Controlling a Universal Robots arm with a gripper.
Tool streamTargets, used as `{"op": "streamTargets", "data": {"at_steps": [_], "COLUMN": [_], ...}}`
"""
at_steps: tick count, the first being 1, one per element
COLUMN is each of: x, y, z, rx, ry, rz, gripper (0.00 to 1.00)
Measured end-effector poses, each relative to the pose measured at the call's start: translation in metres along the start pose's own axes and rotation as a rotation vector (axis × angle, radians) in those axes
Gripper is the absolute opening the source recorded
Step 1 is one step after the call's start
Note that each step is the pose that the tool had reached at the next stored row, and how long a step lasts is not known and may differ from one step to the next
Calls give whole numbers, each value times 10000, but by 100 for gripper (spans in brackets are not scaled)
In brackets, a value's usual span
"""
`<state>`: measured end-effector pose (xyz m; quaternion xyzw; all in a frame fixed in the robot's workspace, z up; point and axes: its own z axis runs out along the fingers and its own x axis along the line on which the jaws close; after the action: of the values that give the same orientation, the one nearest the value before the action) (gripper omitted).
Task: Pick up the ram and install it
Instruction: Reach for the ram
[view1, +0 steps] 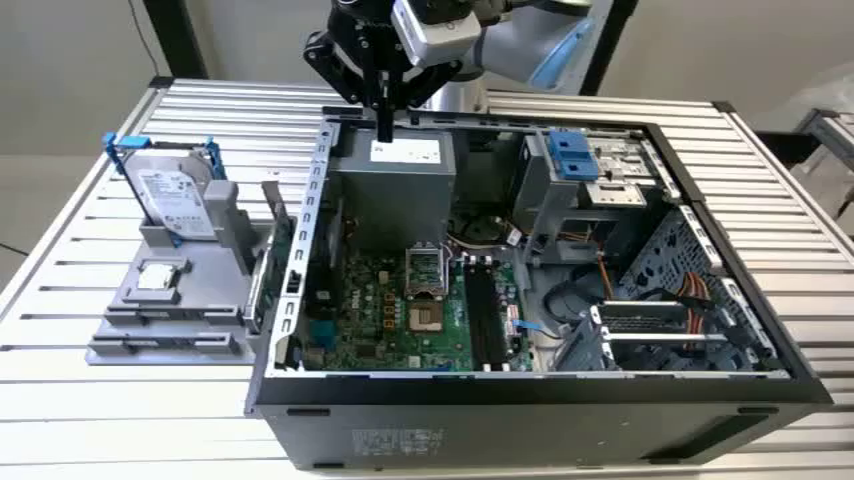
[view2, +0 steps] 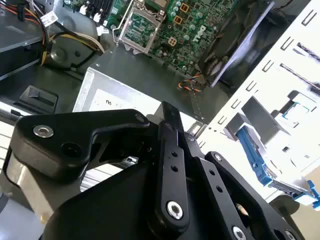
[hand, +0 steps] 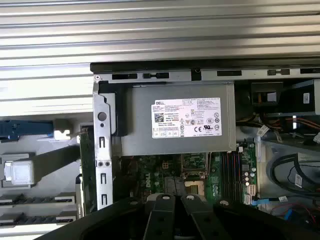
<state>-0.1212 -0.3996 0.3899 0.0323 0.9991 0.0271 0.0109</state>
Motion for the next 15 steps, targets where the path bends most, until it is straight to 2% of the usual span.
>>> {"op": "streamTargets", "data": {"at_steps": [15], "x": [10], "y": [-1], "z": [1], "rx": [0], "ry": [7], "rz": [0], "gripper": [0]}}
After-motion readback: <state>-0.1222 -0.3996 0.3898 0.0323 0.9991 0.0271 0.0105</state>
